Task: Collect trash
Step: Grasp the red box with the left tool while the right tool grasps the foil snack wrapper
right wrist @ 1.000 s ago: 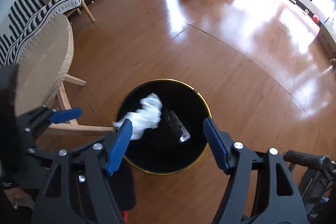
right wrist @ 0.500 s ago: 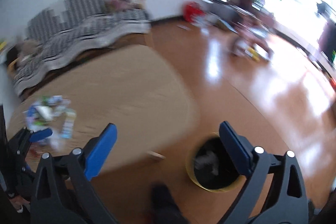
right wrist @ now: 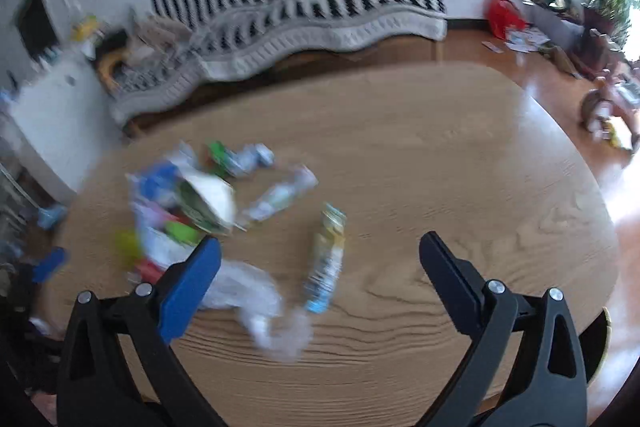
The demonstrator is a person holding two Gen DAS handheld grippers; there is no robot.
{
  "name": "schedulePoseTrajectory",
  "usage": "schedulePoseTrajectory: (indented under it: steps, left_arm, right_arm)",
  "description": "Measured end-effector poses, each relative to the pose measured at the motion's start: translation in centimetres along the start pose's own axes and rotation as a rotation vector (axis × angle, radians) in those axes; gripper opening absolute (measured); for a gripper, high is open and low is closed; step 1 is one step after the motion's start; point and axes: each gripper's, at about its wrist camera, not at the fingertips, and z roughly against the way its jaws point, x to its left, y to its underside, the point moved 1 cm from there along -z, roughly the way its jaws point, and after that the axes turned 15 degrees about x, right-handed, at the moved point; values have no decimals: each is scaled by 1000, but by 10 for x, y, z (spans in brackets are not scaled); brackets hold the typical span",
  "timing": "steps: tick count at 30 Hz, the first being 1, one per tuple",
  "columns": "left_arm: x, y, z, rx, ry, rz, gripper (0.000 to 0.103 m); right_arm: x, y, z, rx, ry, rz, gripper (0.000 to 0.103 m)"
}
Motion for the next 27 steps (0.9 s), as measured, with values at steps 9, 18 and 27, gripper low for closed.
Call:
schedulePoseTrajectory:
  steps: [9,18,27]
  left_arm:
    - [-34,0,-49,67,-91,-196,96]
    - [-34,6,-78,102,-75,-134,95]
    - [-35,2,-79,108,-72,-98,64]
  right_arm:
    - [5,4,-45,57,42,28,91]
    - [6,-7,-88,138,59,41,81]
    - [18,-7,-108,171,84,99,41]
